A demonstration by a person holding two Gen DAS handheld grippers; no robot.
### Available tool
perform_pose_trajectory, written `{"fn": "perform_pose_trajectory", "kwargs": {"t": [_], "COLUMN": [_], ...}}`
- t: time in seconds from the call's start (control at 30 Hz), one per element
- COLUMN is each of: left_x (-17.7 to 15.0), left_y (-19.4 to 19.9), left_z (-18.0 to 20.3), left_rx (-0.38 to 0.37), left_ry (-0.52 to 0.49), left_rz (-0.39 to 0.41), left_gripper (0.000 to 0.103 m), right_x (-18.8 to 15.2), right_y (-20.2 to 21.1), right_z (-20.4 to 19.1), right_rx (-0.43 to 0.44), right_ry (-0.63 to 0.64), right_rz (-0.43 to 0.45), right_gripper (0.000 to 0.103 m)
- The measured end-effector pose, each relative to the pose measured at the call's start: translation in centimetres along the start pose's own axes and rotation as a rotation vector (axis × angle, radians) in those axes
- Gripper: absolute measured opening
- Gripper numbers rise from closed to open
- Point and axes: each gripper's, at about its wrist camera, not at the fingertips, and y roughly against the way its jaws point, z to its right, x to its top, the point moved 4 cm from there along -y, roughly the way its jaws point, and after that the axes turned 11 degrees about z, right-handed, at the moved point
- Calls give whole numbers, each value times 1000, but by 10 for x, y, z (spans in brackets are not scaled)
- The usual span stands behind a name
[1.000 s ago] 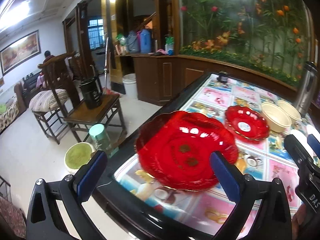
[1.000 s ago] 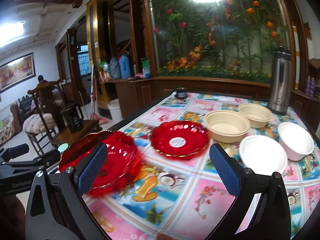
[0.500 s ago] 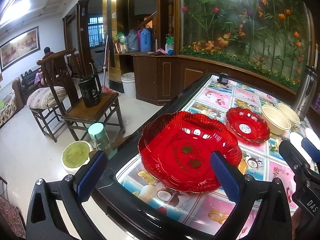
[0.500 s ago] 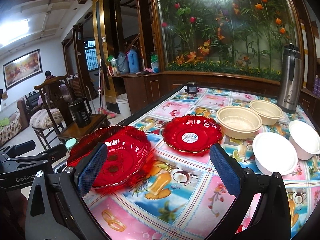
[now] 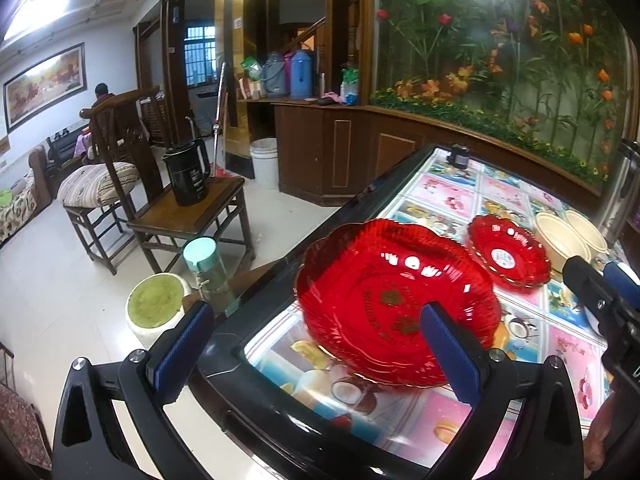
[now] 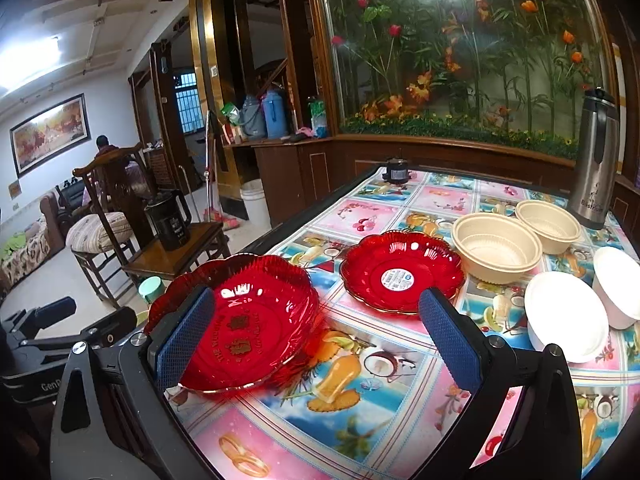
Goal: Organize plates and bowls
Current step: 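Move both grippers toward the stack of large red scalloped plates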
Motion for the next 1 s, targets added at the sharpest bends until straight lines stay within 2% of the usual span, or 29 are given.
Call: {"fn": "perform_pose_trajectory", "kwargs": {"t": [0.33, 0.67, 0.87, 1.0], "left_x": [-2, -1, -2, -2], "left_y": [-5, -28, -37, -41], "left_z": [-11, -29, -49, -48], "left_rx": [25, 33, 86, 87], "left_ry": [13, 47, 88, 79], "left_rz": [-6, -62, -69, -74], "left_gripper": [102, 102, 102, 102], "right_x": [-5, -13, -18, -21], "right_y": [-17, -41, -52, -57], "right_z": [-5, 3, 2, 0], "right_rx": [-8, -16, -17, -15], "right_ry": [-17, -64, -70, -66], "right_rz": [-55, -179, -196, -206], "right_gripper": [103, 101, 101, 101]}}
